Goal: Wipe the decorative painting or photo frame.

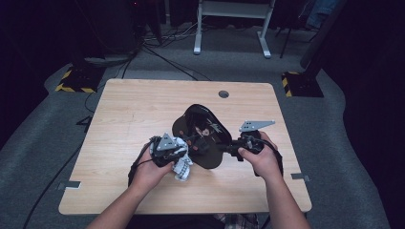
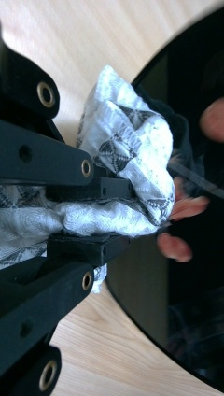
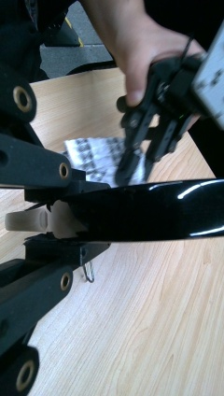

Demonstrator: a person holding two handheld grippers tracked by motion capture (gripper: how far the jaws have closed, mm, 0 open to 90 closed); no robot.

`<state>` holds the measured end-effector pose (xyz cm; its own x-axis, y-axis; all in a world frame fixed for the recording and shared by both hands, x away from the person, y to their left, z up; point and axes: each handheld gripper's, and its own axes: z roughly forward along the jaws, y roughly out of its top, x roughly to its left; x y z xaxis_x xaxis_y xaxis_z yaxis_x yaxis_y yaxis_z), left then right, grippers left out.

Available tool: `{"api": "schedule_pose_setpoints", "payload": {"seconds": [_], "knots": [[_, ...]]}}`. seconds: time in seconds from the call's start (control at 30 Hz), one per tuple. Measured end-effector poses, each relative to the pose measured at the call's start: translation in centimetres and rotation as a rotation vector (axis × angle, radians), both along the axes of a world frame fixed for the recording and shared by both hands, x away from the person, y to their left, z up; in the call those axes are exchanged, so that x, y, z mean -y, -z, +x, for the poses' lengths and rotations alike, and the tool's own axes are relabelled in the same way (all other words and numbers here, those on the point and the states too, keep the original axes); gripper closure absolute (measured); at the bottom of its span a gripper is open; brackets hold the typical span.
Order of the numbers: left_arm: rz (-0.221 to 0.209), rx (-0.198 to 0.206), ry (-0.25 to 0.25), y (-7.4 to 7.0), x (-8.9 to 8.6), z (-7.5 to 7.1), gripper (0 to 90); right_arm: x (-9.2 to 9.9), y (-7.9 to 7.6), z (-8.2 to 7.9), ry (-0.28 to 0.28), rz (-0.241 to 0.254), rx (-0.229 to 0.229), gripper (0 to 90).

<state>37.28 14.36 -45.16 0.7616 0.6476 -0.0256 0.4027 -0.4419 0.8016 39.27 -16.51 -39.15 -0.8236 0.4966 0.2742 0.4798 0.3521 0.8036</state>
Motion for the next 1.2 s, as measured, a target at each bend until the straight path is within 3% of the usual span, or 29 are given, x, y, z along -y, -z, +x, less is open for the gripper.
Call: {"api": "schedule_pose_setpoints", "payload": {"seconds": [0.43,0.77,0.97,1.2], "knots": [[-0.122,0.075,-0.016,-4.3,-1.9,-0.1,77.7,-0.2,0.0,-0.2,0.005,-0.003,0.006,77.7],[-0.165,0.136,-0.001,-8.5,-2.1,0.2,77.7,-0.3,0.0,-0.3,0.006,-0.001,0.006,77.7],[-0.2,0.14,0.012,-10.1,-2.0,0.5,77.6,-0.4,0.0,-0.3,0.007,0.001,0.006,77.7],[-0.204,0.157,0.023,-11.6,-1.6,0.7,77.7,-0.4,0.1,-0.3,0.009,0.005,0.008,77.6]]}}
